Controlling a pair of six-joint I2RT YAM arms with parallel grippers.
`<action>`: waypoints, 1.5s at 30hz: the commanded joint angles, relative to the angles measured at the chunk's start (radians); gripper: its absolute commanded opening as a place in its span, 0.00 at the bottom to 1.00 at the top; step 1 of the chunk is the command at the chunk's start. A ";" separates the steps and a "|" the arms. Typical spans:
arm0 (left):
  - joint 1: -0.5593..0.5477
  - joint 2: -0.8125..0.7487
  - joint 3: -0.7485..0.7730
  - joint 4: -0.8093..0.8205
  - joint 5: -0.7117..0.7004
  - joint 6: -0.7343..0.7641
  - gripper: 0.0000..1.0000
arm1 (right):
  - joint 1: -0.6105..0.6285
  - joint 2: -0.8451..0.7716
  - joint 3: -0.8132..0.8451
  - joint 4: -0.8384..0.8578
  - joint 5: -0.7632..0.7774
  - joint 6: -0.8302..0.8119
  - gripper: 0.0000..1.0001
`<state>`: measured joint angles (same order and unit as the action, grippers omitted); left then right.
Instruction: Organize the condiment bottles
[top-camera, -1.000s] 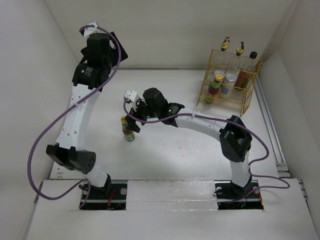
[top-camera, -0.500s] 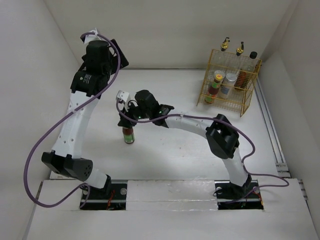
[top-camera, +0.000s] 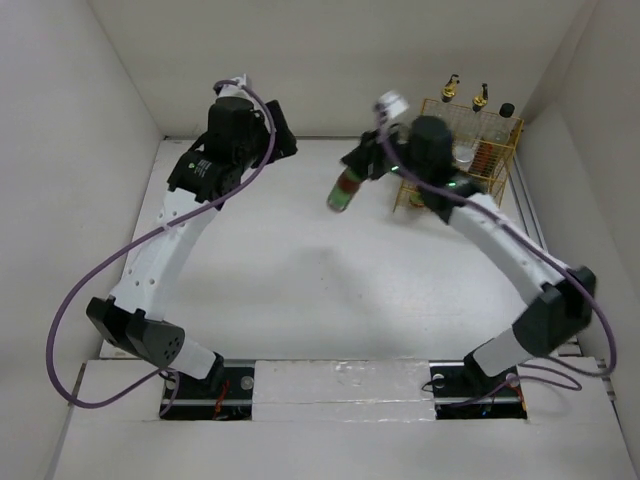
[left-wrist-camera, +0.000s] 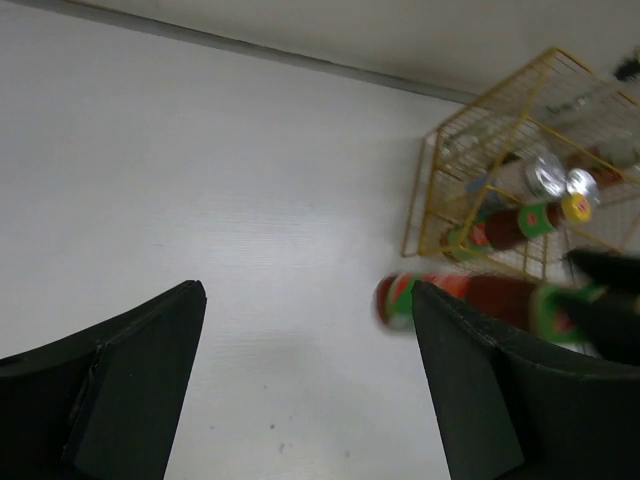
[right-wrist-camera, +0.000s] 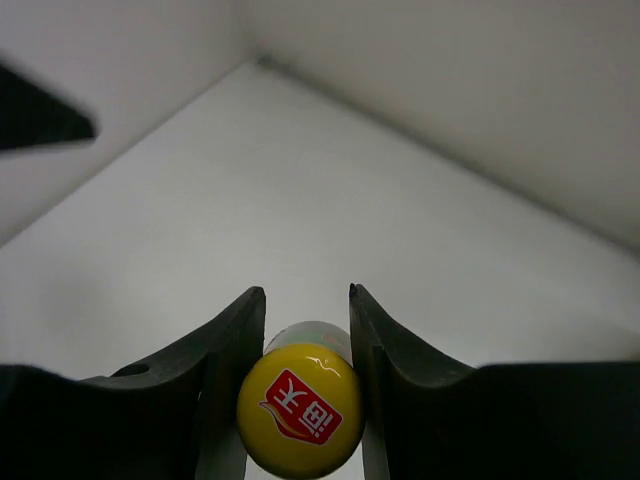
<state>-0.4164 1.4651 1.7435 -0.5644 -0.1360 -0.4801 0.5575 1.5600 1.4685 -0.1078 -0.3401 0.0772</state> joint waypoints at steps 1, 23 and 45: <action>-0.038 0.000 0.002 0.079 0.103 0.009 0.80 | -0.171 -0.204 0.021 0.010 0.090 0.030 0.06; -0.119 0.049 -0.073 0.159 0.311 0.087 0.83 | -0.677 -0.206 -0.027 -0.006 0.193 0.003 0.00; -0.119 0.030 -0.131 0.178 0.311 0.087 0.92 | -0.650 -0.080 -0.226 0.114 0.375 -0.040 0.00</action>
<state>-0.5312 1.5284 1.6157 -0.4278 0.1646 -0.4019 -0.1158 1.4986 1.2446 -0.1280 -0.0154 0.0452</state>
